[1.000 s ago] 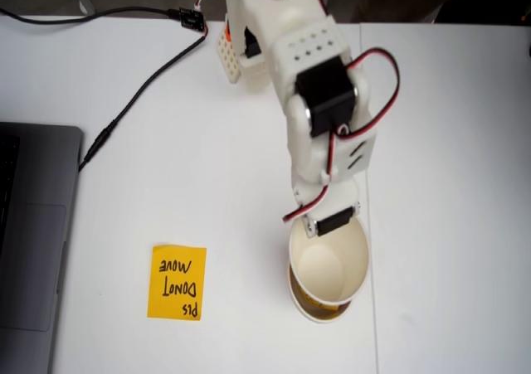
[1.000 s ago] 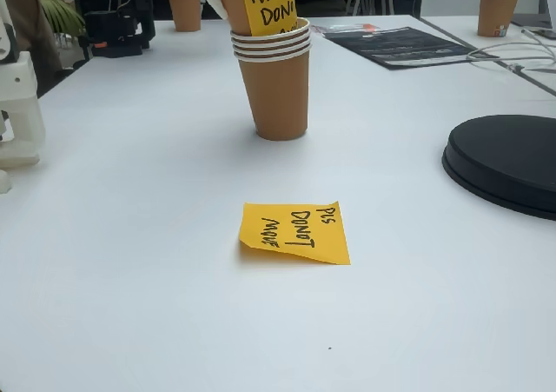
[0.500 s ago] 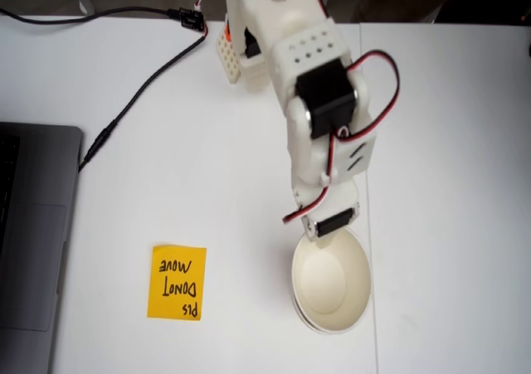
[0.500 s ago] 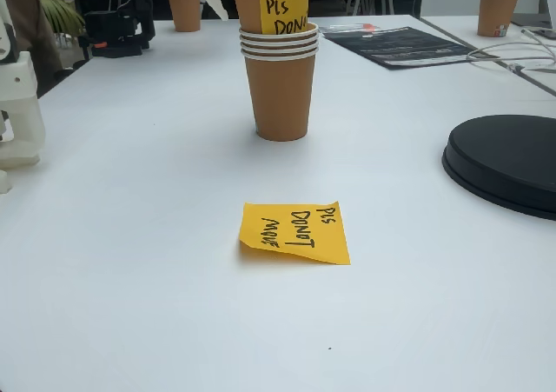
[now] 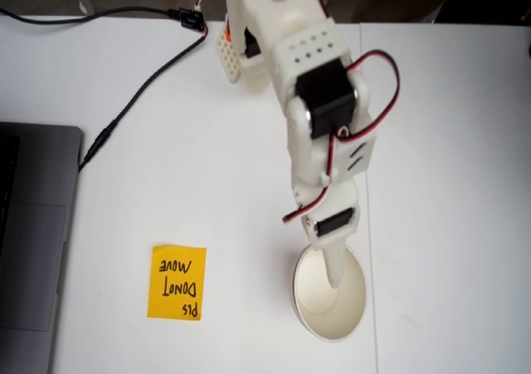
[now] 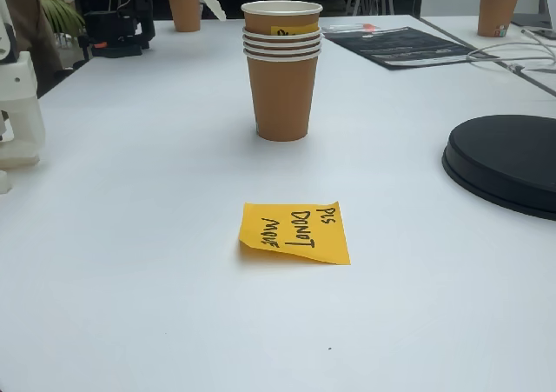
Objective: Pickup cup and make a pile of cup.
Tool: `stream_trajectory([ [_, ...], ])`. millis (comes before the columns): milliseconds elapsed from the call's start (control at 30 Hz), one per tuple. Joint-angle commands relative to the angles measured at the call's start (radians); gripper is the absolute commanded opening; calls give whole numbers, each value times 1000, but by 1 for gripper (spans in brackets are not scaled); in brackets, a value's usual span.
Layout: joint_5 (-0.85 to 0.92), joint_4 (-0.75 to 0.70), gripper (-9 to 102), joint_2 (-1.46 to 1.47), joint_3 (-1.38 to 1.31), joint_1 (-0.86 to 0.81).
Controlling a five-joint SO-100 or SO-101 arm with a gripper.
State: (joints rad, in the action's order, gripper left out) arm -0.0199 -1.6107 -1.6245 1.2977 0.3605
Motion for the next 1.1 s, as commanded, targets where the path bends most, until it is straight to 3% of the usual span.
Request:
stream_trajectory([
  [0, -12, -17, 31, -23, -6, -11],
  [1067, -12, -15, 31, -334, -5, -336],
])
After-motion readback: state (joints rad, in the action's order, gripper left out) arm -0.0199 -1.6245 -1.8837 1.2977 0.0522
